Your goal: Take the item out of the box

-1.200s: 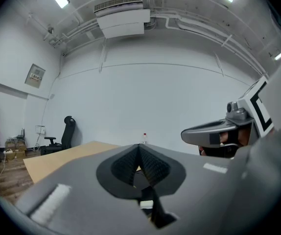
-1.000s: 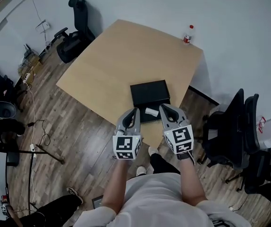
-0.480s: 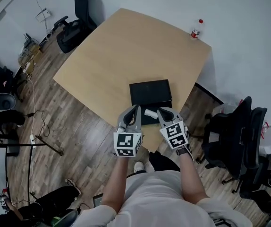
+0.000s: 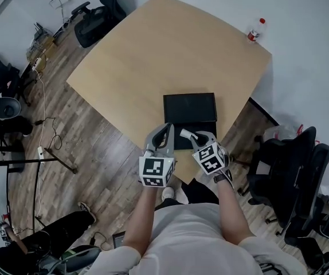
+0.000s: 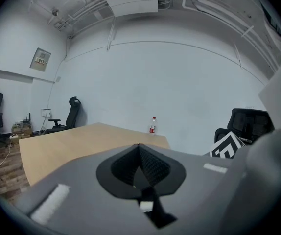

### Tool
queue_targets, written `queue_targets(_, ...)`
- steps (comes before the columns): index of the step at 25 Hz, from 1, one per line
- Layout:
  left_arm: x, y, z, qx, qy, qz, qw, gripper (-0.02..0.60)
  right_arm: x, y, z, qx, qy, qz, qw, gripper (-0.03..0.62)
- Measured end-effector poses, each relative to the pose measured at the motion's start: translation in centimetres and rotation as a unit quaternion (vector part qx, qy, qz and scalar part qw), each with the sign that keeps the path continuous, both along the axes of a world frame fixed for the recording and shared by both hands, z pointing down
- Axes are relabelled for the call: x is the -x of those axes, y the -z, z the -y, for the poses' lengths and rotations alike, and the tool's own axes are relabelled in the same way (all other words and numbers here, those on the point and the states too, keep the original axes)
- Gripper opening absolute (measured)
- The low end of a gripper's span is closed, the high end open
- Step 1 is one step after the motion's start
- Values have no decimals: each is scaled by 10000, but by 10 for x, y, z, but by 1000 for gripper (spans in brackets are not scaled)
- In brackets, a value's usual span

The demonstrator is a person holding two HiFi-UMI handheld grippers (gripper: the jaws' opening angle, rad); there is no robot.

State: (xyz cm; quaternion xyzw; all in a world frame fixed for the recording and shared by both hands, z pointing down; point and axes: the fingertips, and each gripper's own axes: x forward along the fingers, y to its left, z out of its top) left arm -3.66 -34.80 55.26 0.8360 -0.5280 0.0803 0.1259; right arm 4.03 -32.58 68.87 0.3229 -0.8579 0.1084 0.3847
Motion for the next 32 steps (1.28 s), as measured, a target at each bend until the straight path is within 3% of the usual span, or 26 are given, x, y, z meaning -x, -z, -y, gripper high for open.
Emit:
queue_targets(9,10,-17,7,218,192,46,9996,6,7,-56,6,563,442,-336,9969,141)
queue_targets(16,22,-21,8,280,348,95,9990,6,7,-91,11,970,641,-518,9919,149)
queue_targets(24,34,-22,6,322,447,124,9984,6,17,-107,9,1035,1020,-719,9868,155)
queue_targets(32,39,-21,-3,326,380,155,9986,6,22,-112,6,1063,1091,-932,9839,133)
